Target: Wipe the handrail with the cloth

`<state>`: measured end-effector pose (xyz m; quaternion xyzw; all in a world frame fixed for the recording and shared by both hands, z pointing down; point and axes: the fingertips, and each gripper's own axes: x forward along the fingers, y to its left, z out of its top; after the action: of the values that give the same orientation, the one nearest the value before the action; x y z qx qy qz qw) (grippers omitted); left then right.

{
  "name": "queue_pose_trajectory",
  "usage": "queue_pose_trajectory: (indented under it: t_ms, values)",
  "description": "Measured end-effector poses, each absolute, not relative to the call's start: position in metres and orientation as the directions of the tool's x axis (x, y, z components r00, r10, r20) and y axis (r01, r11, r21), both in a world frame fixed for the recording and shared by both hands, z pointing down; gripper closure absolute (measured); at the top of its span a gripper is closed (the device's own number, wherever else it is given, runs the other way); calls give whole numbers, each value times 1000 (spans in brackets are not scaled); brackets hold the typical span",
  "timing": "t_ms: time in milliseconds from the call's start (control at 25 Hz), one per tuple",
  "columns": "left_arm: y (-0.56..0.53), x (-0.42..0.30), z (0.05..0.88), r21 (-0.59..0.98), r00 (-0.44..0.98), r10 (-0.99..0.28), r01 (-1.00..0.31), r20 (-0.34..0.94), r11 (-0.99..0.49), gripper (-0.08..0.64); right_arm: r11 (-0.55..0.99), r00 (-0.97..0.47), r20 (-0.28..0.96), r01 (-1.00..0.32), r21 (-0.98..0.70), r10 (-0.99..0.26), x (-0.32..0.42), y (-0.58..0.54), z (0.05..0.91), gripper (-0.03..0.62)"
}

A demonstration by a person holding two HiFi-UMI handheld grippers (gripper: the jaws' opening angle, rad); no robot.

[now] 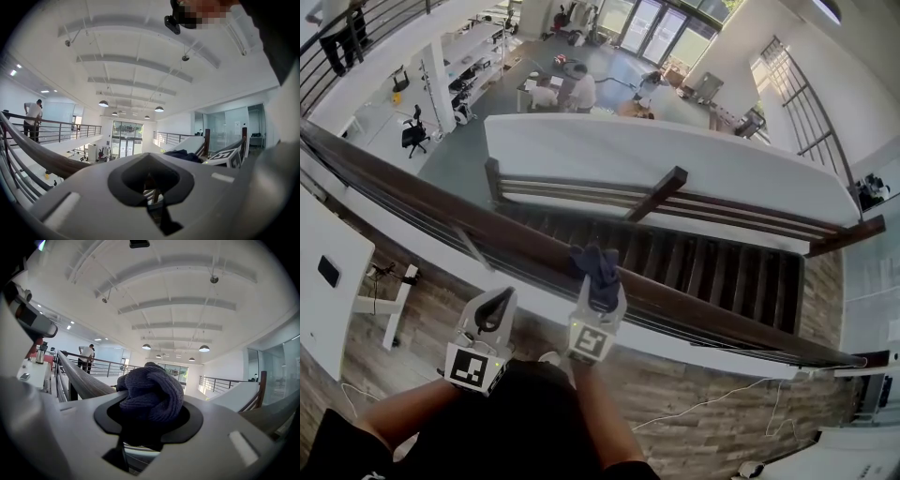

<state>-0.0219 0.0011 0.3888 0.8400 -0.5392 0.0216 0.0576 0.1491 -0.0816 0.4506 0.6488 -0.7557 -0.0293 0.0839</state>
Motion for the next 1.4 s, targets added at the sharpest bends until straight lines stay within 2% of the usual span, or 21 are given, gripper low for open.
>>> queue_pose_trajectory:
  t_ms: [480,800,1080,1400]
  values:
    - [16,24,388,50,481,-871,-877,98,-479,560,140,-129,80,-980,140,-988,184,-72,455,420]
    - [25,40,393,43,473,-872,-881,123,-472,560,100,-93,64,-988,121,-994,214,-66,452,420]
    - [32,67,382,36,498,-864,-867,75,-497,560,85,-75,91,-991,105,-993,239,-61,458,419]
    - [37,81,387,52,506,-859,-863,78,-503,560,81,-71,95,-992,98,-993,254,-55,459,419]
